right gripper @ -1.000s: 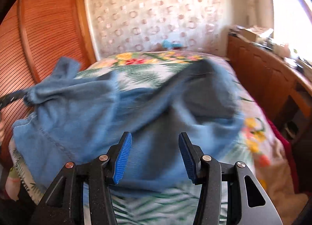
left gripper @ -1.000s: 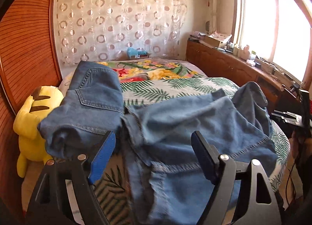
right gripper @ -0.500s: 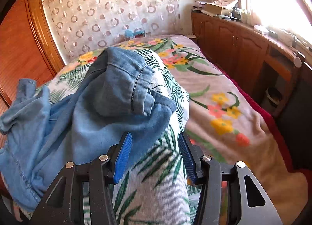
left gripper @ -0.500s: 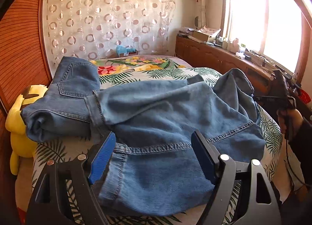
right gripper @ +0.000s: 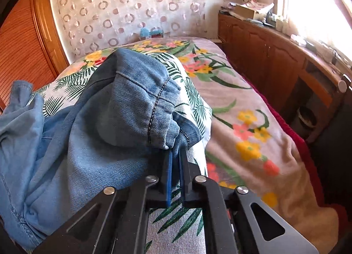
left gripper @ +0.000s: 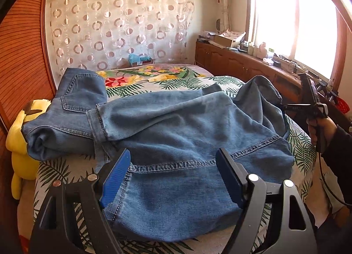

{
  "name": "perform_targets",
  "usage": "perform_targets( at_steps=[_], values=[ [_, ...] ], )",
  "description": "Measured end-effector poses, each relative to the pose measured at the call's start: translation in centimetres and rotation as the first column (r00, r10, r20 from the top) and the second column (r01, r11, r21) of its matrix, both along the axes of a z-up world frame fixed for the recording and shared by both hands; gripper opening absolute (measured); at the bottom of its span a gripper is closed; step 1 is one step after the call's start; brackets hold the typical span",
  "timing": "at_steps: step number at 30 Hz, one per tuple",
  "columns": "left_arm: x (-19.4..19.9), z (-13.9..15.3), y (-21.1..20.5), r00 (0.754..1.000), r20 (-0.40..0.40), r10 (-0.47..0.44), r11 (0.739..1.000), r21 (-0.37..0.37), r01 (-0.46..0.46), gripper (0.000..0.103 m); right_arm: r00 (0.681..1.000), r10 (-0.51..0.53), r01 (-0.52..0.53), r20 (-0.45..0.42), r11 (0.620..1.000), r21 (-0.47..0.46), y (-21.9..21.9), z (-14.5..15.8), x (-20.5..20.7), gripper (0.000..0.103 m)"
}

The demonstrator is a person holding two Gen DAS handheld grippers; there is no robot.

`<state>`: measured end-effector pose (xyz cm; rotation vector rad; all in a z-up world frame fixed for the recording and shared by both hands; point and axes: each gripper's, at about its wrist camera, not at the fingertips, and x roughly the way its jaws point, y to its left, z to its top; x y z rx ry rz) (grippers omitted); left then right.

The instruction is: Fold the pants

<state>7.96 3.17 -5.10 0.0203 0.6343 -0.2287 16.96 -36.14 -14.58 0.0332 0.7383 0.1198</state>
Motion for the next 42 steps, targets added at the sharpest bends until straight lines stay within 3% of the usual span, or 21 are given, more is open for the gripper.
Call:
perform_targets(
  at_steps=[4, 10, 14, 20, 28, 31, 34, 40, 42],
  values=[
    [-0.2, 0.1, 0.0, 1.0, 0.001, -0.002, 1.0, 0.0, 0.002, 0.08, 0.997, -0.026, 0.026, 0.075, 1.0, 0.003, -1.8, 1.1, -2.7, 0.002],
    [-0.8, 0.4, 0.3, 1.0, 0.012, 0.002, 1.0, -0.011, -0.002, 0.08, 0.975, -0.079, 0.065, 0.21, 0.995, 0.071, -7.3, 4.3, -11.2, 0.002],
    [-1.0, 0.6, 0.1, 1.0, 0.018, -0.001, 1.0, -0.017, 0.001, 0.08, 0.975, -0.082, 0.067, 0.205, 0.995, 0.079, -8.6, 3.3, -14.6, 0.002],
    [-1.2, 1.1, 0.1, 1.0, 0.022, 0.004, 1.0, -0.013, -0.003, 0.08, 0.98, -0.098, 0.083, 0.175, 0.992, 0.091, -9.1, 2.5, -14.4, 0.002],
    [-2.1, 1.9, 1.0, 0.999, 0.047, 0.026, 0.999, -0.019, -0.025, 0.08, 0.951, 0.074, -0.1, 0.301, 0.992, 0.072, -3.6, 9.4, -13.1, 0.002],
    [-2.6, 2.3, 1.8, 0.997, 0.06, 0.045, 0.999, -0.023, -0.044, 0.08, 0.915, 0.191, -0.217, 0.355, 0.975, 0.037, 0.9, 12.5, -12.5, 0.002],
    [-3.2, 2.6, 2.9, 0.995, 0.07, 0.07, 0.997, -0.03, -0.068, 0.08, 0.861, 0.321, -0.353, 0.394, 0.935, 0.01, 6.1, 15.3, -12.1, 0.002],
    [-3.9, 2.5, 5.3, 0.989, 0.072, 0.127, 0.991, -0.045, -0.124, 0.08, 0.724, 0.578, -0.611, 0.377, 0.79, -0.038, 16.4, 17.6, -13.1, 0.002],
    [-4.0, 2.4, 5.9, 0.988, 0.071, 0.136, 0.99, -0.048, -0.133, 0.08, 0.705, 0.618, -0.648, 0.348, 0.761, -0.04, 18.1, 17.3, -13.2, 0.002]
  ],
)
